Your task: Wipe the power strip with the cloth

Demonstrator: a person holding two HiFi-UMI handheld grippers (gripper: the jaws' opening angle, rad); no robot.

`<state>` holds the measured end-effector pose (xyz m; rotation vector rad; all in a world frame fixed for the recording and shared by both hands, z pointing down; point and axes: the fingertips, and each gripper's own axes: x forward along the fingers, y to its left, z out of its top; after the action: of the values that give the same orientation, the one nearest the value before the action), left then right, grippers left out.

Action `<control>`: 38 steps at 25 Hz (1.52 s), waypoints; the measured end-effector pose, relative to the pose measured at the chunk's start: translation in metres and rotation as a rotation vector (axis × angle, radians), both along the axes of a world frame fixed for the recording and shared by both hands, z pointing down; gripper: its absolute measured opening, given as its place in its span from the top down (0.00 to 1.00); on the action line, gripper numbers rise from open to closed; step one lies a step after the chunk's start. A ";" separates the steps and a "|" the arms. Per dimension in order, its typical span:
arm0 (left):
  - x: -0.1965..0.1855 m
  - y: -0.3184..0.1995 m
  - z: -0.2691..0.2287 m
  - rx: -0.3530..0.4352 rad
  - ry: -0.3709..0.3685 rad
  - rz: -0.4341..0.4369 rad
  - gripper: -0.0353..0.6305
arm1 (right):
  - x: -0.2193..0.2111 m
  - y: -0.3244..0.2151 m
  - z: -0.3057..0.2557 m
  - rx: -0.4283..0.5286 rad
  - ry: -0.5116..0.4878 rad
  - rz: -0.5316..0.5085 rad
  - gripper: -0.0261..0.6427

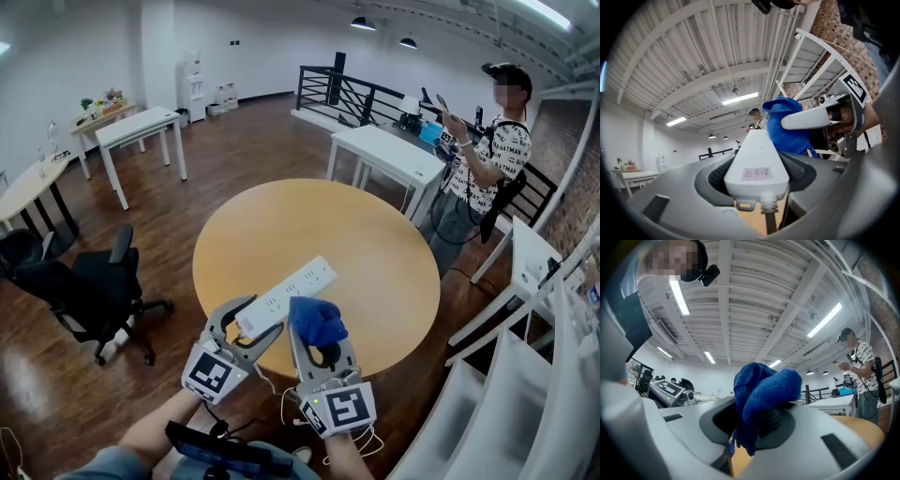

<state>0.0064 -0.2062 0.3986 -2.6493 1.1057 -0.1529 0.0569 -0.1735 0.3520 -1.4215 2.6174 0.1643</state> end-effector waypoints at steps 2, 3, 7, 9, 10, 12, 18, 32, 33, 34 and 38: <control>0.000 0.000 0.000 -0.004 0.003 -0.002 0.53 | -0.001 0.001 0.001 0.005 -0.007 -0.001 0.85; 0.001 0.000 0.000 -0.006 0.004 -0.004 0.53 | -0.002 0.003 0.002 -0.002 -0.008 -0.008 0.85; 0.002 -0.001 0.002 -0.011 0.003 -0.006 0.53 | -0.006 0.005 0.006 -0.019 -0.007 -0.023 0.85; 0.002 -0.002 0.001 -0.013 0.007 -0.006 0.53 | -0.008 0.005 0.007 -0.034 -0.005 -0.029 0.85; 0.001 -0.002 0.001 -0.015 0.009 -0.006 0.53 | -0.008 0.005 0.007 -0.036 -0.005 -0.028 0.85; 0.000 -0.003 0.002 -0.019 0.013 -0.007 0.53 | -0.006 0.002 0.007 -0.024 -0.006 -0.019 0.85; -0.006 -0.005 0.016 -0.054 0.020 -0.019 0.53 | 0.013 -0.006 0.003 0.012 -0.012 0.031 0.85; -0.018 -0.029 0.144 -0.292 -0.046 -0.090 0.53 | 0.054 -0.017 0.020 -0.053 -0.023 0.109 0.85; -0.019 -0.031 0.158 -0.320 -0.056 -0.097 0.53 | 0.054 -0.017 0.022 -0.058 -0.020 0.110 0.85; -0.019 -0.032 0.171 -0.344 -0.068 -0.101 0.53 | 0.055 -0.016 0.025 -0.064 -0.017 0.112 0.85; -0.017 -0.035 0.215 -0.436 -0.116 -0.113 0.53 | 0.060 -0.017 0.035 -0.083 -0.002 0.125 0.85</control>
<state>-0.0109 -0.2416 0.6141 -2.8970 1.3075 -0.6272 0.1171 -0.1900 0.3873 -1.6121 2.5620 0.0701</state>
